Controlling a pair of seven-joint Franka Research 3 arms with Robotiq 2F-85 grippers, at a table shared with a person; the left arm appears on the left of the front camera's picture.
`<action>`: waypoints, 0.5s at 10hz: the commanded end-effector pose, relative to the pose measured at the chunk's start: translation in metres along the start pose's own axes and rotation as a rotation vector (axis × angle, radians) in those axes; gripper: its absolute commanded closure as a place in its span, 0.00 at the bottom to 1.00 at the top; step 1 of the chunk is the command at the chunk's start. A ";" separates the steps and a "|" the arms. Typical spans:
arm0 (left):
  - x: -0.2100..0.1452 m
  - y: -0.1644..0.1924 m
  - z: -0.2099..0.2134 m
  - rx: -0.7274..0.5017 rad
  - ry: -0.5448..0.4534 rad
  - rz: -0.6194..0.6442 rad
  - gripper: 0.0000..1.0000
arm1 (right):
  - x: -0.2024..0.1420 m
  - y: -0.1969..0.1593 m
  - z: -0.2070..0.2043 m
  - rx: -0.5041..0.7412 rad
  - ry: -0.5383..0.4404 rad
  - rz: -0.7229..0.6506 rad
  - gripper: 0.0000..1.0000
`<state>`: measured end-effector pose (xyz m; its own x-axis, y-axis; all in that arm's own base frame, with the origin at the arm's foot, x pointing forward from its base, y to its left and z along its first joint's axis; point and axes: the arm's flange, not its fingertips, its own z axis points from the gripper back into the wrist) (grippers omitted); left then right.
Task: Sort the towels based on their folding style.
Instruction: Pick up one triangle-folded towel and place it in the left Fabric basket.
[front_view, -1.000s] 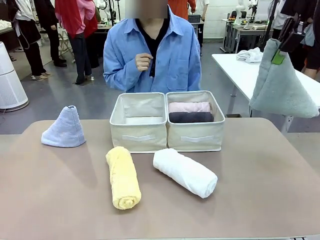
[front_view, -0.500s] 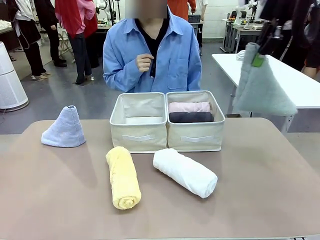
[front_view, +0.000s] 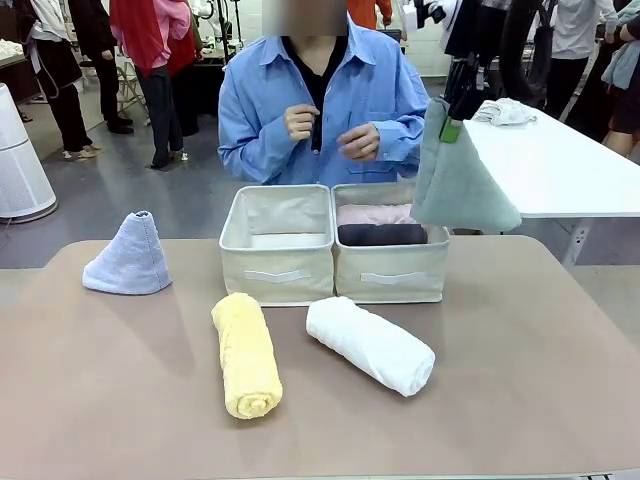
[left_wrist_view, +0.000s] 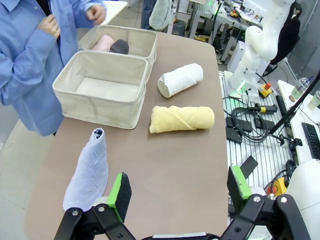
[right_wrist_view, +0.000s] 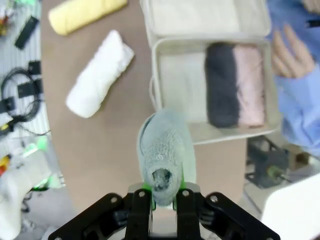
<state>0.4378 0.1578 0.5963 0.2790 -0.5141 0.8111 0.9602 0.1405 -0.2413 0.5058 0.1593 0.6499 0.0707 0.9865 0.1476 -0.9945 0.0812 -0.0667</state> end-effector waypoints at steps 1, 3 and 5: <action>0.001 -0.001 0.000 0.011 -0.005 0.001 0.00 | -0.049 0.054 0.057 -0.004 0.193 -0.070 0.83; 0.001 -0.001 0.000 0.011 -0.005 0.001 0.00 | -0.093 0.127 0.092 -0.102 0.156 -0.147 0.83; 0.001 -0.001 0.000 0.011 -0.005 0.001 0.00 | -0.095 0.121 0.087 -0.102 0.110 -0.122 0.83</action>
<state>0.4378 0.1584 0.5960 0.2802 -0.5137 0.8110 0.9599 0.1418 -0.2418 0.3479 0.0486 0.7402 0.2288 0.9728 0.0374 -0.9609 0.2318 -0.1513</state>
